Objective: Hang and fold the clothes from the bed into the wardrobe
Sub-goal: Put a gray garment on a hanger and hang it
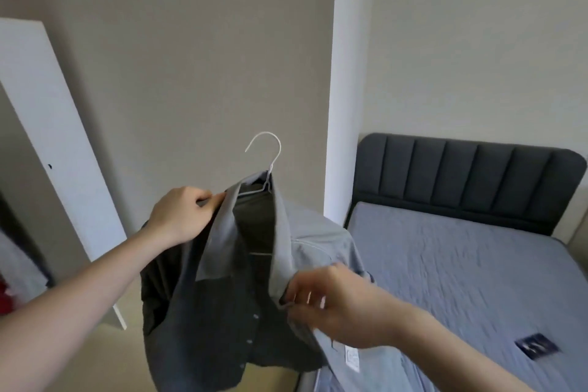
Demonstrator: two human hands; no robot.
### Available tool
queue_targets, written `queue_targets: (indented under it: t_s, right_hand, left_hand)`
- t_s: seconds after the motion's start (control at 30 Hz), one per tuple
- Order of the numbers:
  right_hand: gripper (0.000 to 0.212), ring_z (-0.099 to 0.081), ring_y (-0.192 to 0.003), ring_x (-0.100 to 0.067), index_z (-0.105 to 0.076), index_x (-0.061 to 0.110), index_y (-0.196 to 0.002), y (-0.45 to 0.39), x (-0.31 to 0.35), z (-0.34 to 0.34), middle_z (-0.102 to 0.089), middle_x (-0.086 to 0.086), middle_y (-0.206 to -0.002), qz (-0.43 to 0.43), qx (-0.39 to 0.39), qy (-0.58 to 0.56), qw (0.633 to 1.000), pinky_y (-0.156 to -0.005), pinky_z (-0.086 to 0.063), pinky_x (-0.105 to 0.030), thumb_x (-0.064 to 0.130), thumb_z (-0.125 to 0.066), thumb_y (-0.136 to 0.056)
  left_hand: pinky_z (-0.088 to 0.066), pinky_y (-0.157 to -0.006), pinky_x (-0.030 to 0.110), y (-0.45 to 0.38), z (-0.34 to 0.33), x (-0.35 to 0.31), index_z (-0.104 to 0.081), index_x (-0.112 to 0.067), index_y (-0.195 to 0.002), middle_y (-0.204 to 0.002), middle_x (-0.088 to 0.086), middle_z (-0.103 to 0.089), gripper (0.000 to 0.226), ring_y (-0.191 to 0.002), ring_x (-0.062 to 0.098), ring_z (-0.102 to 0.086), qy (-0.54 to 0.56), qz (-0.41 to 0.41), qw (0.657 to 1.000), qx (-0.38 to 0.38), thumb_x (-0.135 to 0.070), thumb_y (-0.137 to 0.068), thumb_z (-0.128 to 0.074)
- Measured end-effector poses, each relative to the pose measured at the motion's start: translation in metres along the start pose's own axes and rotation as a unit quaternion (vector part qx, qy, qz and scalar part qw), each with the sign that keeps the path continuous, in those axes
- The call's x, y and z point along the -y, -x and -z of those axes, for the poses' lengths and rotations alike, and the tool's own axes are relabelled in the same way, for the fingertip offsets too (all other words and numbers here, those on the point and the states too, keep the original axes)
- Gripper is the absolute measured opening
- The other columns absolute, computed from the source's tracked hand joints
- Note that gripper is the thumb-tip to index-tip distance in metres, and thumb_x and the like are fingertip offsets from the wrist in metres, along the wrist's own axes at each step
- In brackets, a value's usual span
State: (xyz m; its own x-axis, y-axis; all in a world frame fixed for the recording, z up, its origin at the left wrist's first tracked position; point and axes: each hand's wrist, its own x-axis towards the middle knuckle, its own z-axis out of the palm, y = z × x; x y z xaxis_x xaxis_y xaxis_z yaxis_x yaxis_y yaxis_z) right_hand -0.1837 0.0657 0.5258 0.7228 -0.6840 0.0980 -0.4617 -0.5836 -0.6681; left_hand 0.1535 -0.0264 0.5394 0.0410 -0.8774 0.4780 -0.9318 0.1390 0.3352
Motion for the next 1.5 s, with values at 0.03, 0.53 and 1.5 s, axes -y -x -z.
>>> queue_targets:
  t_s: [0.03, 0.53, 1.5]
  right_hand:
    - [0.018, -0.070, -0.091, -0.004, -0.072, 0.034, -0.117, -0.006, -0.004, -0.007, -0.074, 0.015, -0.108, -0.009, 0.025, 0.052, 0.998, -0.081, -0.058, -0.017, 0.031, -0.061, -0.102]
    - [0.051, -0.047, -0.130, -0.012, -0.049, 0.039, -0.144, -0.128, -0.043, -0.019, -0.054, 0.017, -0.139, -0.067, -0.218, 0.112, 0.967, -0.109, -0.042, -0.036, 0.043, -0.066, -0.096]
    - [0.027, -0.064, -0.071, -0.005, -0.066, 0.025, -0.076, -0.478, 0.159, -0.317, -0.068, 0.011, -0.074, 0.063, -0.043, -0.142, 0.987, -0.067, -0.051, -0.030, 0.031, -0.059, -0.101]
  left_hand:
    - [-0.041, -0.053, 0.033, 0.003, 0.001, 0.001, -0.057, -0.025, -0.064, -0.056, -0.006, -0.059, 0.056, -0.055, 0.018, -0.055, 0.005, 0.001, 1.000, -0.007, -0.069, -0.096, -0.043]
    - [-0.045, -0.063, 0.043, 0.051, 0.073, 0.102, -0.052, -0.006, -0.066, -0.059, 0.008, -0.054, 0.072, -0.069, 0.032, -0.055, 0.063, 0.076, 0.995, -0.023, -0.075, -0.083, -0.037]
    - [-0.027, -0.118, 0.027, 0.140, 0.178, 0.394, -0.043, -0.027, -0.154, -0.156, -0.007, -0.033, 0.049, -0.138, 0.011, -0.034, -0.041, 0.384, 0.907, -0.166, -0.033, -0.106, -0.047]
